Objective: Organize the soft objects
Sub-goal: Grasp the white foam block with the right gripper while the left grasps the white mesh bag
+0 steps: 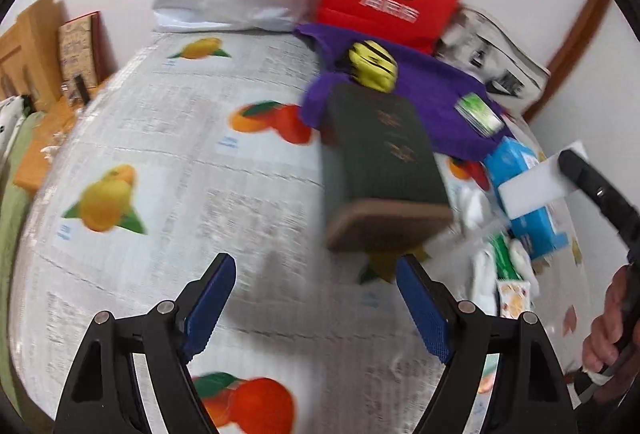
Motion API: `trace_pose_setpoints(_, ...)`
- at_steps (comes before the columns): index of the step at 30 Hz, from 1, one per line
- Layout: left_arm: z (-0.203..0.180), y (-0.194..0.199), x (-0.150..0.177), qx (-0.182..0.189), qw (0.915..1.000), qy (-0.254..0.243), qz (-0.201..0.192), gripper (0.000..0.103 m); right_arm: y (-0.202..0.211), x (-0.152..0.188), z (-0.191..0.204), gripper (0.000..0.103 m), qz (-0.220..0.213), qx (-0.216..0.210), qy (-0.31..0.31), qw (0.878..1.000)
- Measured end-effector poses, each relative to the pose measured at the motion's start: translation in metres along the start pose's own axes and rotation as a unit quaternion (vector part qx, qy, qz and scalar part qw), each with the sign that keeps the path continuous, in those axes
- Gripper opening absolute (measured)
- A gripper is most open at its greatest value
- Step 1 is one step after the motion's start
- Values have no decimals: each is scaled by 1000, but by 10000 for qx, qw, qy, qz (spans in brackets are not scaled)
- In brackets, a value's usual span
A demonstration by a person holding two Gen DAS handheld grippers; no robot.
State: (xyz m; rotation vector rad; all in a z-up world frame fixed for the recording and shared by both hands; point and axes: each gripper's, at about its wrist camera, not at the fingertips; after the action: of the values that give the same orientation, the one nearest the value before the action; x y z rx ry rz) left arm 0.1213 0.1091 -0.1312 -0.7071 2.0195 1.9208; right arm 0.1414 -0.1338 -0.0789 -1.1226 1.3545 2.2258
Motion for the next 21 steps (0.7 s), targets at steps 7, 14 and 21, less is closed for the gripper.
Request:
trace_pose_setpoints(7, -32, -7, 11, 190, 9990, -393, 33, 81, 51, 24, -18, 50, -201, 214, -162, 9994)
trace_pose_setpoints(14, -52, -13, 7, 290, 9978, -594, -103, 81, 85, 63, -36, 50, -141, 238, -369, 9989)
trace_pose_setpoints(21, -68, -27, 13, 91, 9965, -831, -32, 34, 103, 89, -53, 50, -89, 353, -509, 9980)
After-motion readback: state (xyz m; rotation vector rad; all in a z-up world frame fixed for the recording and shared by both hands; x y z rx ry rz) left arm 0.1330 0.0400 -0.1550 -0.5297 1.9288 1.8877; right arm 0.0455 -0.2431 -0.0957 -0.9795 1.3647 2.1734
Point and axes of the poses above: each gripper's, at about its wrist camera, not at the fingertips, and y roughly against the way its jaws point, z to its left, x to its underside, and after that the axes turned 9 degrees about -x, right-handed
